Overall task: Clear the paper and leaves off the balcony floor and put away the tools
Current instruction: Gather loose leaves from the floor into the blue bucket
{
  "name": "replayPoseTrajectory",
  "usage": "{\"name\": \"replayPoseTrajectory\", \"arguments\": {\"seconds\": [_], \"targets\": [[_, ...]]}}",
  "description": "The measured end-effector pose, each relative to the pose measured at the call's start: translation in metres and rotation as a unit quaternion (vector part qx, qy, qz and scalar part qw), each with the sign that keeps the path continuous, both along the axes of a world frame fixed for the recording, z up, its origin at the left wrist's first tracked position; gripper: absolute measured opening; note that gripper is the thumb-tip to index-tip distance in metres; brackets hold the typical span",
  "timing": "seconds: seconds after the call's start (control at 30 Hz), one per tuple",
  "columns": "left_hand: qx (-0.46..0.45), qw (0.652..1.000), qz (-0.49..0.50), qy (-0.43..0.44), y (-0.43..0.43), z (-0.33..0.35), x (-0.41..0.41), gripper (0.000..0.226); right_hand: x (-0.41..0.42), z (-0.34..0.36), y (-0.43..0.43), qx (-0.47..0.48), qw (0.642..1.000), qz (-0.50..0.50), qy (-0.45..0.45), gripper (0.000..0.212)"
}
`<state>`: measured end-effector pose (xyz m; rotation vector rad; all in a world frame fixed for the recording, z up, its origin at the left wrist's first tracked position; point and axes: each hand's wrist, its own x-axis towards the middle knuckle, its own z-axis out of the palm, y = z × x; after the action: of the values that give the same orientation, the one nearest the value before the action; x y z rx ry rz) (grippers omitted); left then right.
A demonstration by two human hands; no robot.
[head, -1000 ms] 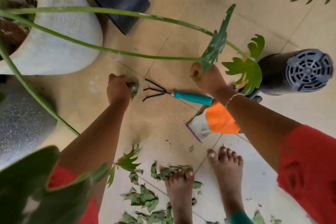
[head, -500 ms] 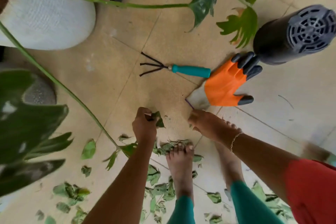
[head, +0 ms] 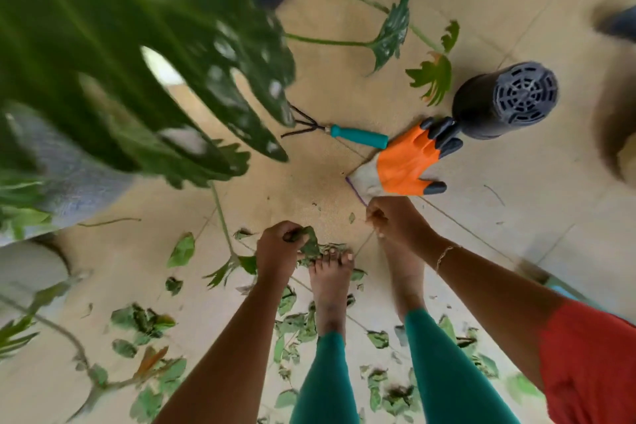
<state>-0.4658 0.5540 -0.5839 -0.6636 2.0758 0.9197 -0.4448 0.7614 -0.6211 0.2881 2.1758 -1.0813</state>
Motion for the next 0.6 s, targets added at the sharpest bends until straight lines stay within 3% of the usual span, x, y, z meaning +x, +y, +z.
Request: {"name": "replayPoseTrajectory", "arguments": {"seconds": [0.27,0.37,0.6], "targets": [[0.062,0.995,0.066,-0.035,-0.002,0.089,0.039,0.023,0.000,0.082,-0.002,0.015,0.997,-0.009,-0.078,0.024],[0.072,0.990,0.112,-0.034,-0.018,0.091,0.052,0.018,-0.001,0.084,-0.014,0.033,0.997,-0.009,-0.069,0.022],[0.015,0.994,0.107,0.004,-0.062,0.051,0.103,0.019,0.023,0.043,-0.050,0.116,0.992,-0.050,-0.018,0.018]]}}
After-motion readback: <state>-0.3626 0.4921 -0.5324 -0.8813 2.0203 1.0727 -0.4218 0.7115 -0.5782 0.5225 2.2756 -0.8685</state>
